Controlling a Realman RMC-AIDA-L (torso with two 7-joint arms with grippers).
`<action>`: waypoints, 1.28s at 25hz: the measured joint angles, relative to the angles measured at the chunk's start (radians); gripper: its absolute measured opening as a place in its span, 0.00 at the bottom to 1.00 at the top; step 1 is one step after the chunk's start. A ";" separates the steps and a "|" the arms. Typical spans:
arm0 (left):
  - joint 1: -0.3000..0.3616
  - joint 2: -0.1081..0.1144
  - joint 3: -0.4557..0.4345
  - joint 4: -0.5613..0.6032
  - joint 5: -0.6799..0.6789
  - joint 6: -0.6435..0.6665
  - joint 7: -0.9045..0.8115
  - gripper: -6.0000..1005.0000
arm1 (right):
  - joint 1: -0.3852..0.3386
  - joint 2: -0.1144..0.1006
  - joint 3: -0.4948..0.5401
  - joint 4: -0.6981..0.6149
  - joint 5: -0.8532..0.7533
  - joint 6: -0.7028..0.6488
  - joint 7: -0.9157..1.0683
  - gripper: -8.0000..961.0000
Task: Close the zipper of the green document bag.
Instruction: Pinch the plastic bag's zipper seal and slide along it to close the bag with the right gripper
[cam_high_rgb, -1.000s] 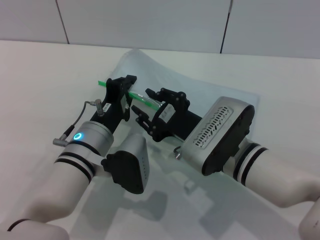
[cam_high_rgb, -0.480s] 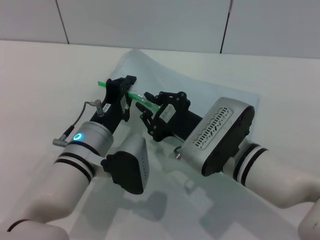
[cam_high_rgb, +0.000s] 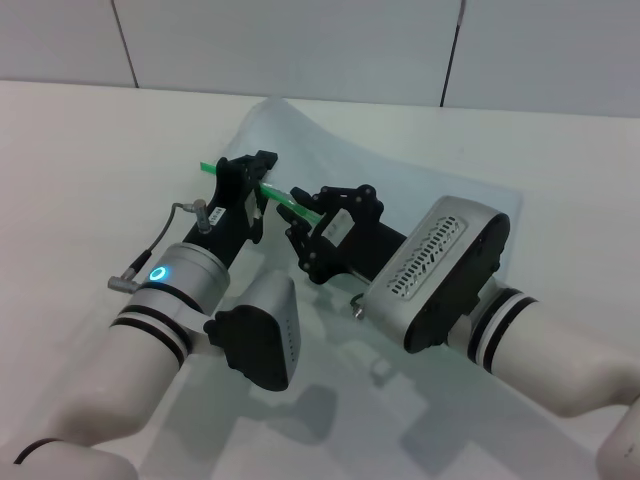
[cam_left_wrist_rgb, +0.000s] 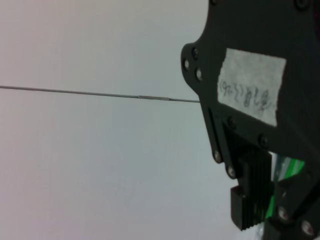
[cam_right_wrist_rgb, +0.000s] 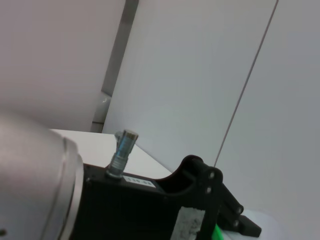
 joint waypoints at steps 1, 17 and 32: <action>0.000 0.000 0.000 0.000 0.002 0.000 0.000 0.06 | -0.001 0.000 0.000 0.000 0.000 0.001 0.000 0.20; 0.002 0.000 0.000 0.000 0.009 -0.008 0.000 0.07 | -0.004 0.001 0.000 0.005 -0.001 0.002 0.000 0.12; 0.015 0.004 0.000 0.008 0.041 -0.011 -0.044 0.07 | -0.019 0.001 0.000 0.015 -0.001 0.003 0.000 0.10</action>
